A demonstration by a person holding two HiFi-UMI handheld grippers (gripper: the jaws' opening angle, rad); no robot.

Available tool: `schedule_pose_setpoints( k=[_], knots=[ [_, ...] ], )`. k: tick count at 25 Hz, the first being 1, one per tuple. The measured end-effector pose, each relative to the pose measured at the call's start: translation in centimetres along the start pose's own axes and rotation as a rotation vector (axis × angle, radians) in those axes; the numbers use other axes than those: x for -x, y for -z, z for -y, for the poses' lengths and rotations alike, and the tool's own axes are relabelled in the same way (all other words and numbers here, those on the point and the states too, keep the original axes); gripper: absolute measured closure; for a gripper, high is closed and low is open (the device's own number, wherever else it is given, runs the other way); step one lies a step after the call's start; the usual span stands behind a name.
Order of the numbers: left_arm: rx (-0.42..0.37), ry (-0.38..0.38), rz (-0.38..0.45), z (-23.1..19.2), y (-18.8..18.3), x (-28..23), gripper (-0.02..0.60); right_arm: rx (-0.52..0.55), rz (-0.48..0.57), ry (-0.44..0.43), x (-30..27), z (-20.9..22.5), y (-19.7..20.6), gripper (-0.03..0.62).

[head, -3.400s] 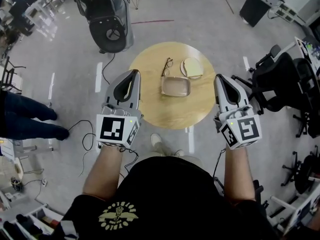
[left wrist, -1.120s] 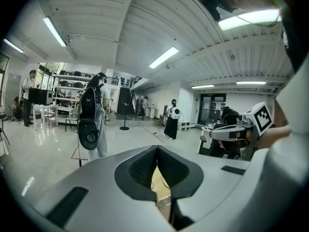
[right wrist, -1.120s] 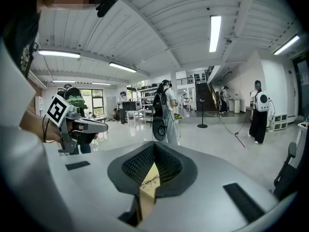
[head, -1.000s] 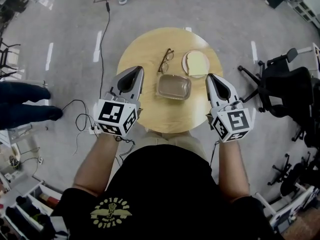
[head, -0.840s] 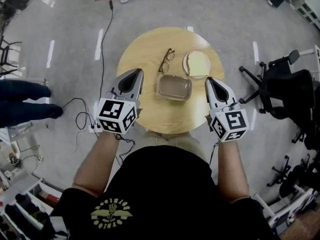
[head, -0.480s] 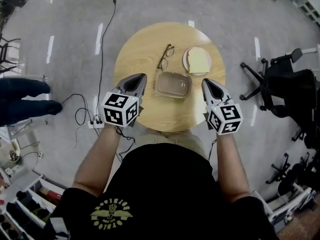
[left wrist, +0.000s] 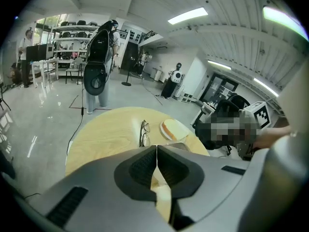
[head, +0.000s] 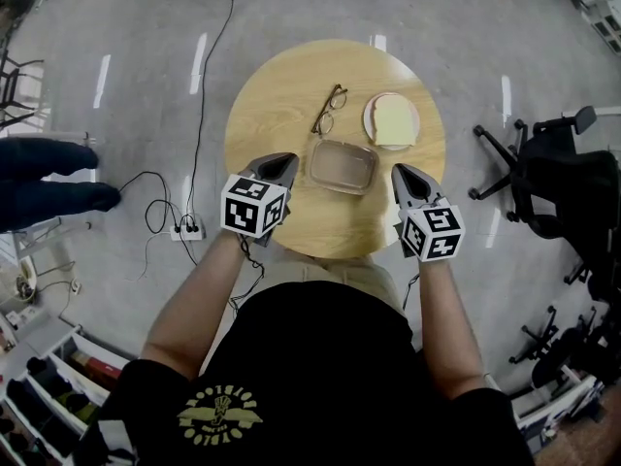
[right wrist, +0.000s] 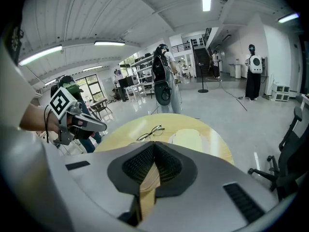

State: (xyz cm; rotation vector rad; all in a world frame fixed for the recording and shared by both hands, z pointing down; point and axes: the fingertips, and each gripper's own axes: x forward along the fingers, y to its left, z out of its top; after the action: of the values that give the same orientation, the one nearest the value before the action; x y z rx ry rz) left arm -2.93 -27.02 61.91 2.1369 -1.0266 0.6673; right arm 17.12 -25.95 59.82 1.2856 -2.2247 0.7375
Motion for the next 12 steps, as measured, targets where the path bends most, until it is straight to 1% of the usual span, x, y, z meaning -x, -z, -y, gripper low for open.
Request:
schedule_pose_setpoints(
  k=[2,4,5,6,7,12],
  knots=[
    [0.008,0.01,-0.008,-0.1,0.3,-0.6,0.561,-0.024,-0.025,-0.017,-0.4,0.1,0.9,0.577],
    [0.023,0.03,-0.035,-0.2,1.0,-1.3,0.553,-0.054,-0.052,-0.032,-0.8,0.2,1.8,0.568],
    [0.033,0.038,-0.053,-0.3,1.4,-1.6,0.507,-0.065,-0.062,-0.038,-1.1,0.2,2.2,0.544],
    [0.042,0.044,-0.071,-0.4,1.8,-1.9,0.476,-0.072,-0.071,-0.043,-1.3,0.1,2.6,0.535],
    [0.05,0.047,-0.085,-0.5,2.2,-2.2,0.467,-0.078,-0.079,-0.045,-1.5,0.1,3.0,0.533],
    [0.086,0.049,-0.122,-0.8,3.4,-3.5,0.462,-0.121,-0.117,-0.052,-2.4,0.5,4.8,0.508]
  ],
)
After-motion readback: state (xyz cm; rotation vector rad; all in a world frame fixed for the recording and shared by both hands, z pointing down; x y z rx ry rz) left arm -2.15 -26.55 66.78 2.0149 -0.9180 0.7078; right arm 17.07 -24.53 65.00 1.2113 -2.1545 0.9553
